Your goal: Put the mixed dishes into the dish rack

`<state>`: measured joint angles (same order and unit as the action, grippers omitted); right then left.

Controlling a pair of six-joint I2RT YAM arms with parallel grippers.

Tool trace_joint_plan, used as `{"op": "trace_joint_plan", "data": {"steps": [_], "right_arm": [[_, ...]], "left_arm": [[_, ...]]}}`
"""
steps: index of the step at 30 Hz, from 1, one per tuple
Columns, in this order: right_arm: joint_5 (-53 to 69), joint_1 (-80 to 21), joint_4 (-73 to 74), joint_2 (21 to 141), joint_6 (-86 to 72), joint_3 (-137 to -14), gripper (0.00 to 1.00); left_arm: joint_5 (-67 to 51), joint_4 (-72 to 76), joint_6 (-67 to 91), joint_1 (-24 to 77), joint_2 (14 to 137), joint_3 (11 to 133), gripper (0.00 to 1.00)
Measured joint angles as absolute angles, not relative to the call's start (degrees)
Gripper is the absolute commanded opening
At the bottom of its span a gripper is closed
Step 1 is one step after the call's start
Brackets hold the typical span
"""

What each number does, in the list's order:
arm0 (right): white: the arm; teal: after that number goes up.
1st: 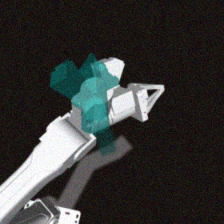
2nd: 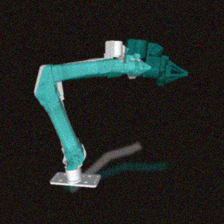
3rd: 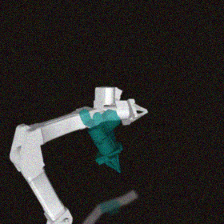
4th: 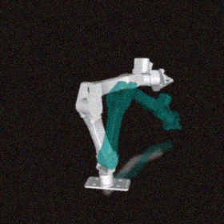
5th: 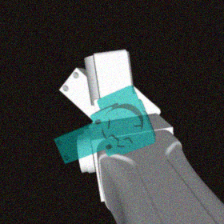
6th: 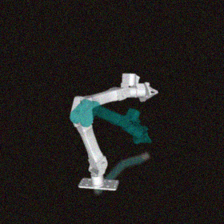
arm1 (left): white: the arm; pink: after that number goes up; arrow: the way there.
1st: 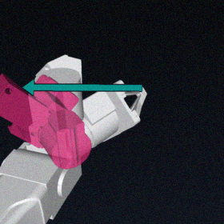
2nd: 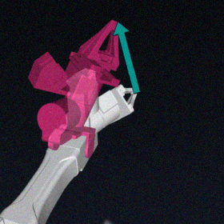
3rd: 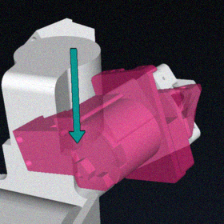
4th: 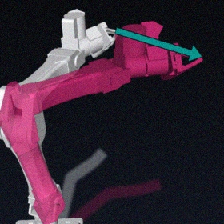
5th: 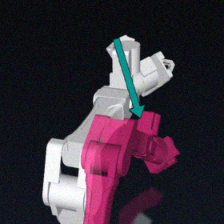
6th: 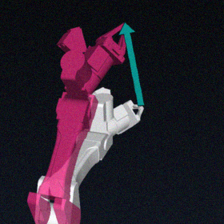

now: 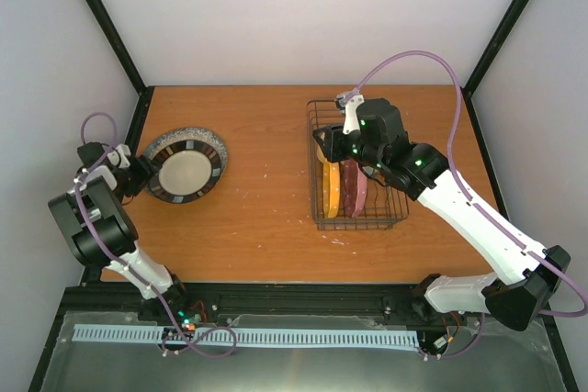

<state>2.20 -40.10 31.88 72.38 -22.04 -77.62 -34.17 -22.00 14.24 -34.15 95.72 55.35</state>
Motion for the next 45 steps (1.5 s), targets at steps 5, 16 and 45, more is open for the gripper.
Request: {"op": "trace_joint_plan", "data": {"steps": [5,16,45], "right_arm": [[2.2,-40.1,31.9,72.4,-22.1,-77.6,0.34],[2.2,-40.0,31.9,72.4,-22.1,-77.6,0.34],[2.2,-39.8,32.8,73.0,-22.0,-78.1,0.34]], "left_arm": [[-30.4,-22.0,14.0,-34.0,93.8,54.7,0.64],[-27.5,-21.8,14.0,-34.0,93.1,54.1,0.64],[-37.0,-10.6,15.5,-32.6,102.3,51.0,0.13]]}}
